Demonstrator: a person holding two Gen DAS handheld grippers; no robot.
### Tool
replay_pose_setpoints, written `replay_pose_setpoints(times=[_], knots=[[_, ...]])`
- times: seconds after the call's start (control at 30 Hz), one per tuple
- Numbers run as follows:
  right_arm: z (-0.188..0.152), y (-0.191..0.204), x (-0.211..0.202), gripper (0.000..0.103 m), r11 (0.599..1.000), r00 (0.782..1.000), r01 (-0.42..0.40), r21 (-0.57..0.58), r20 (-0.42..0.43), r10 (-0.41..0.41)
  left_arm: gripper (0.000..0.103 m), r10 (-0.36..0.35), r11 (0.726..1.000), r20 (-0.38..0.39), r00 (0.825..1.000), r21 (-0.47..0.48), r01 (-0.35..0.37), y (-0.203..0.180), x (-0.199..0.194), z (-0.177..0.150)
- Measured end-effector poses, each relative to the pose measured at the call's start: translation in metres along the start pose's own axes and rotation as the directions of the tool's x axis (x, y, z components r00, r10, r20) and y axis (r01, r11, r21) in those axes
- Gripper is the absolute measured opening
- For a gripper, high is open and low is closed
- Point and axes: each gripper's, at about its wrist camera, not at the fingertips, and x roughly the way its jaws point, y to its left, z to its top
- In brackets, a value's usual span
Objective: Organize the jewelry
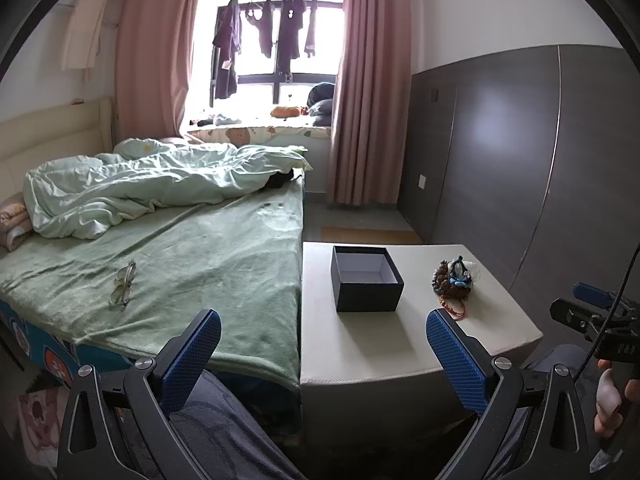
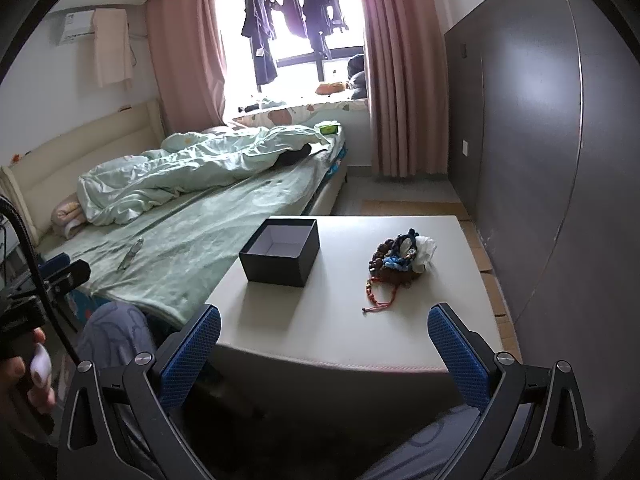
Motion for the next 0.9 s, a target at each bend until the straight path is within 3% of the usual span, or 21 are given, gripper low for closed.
replay_pose_setpoints(times=[0.5, 0.9], knots=[[0.003, -0.002, -0.004, 0.103, 1.000, 1.000, -0.023, -0.008, 0.011, 0.023, 0.103, -0.017, 1.000, 0.002, 1.000, 0.012, 0.016, -0.007, -0.001, 0.003], [-0.002, -0.027, 0.003, 0.103, 0.996, 0.998, -0.062, 0.069, -0.015, 0.063, 0.103, -0.087, 0.996, -0.027, 0.996, 0.036, 0.088, -0.028, 0.014, 0.009]])
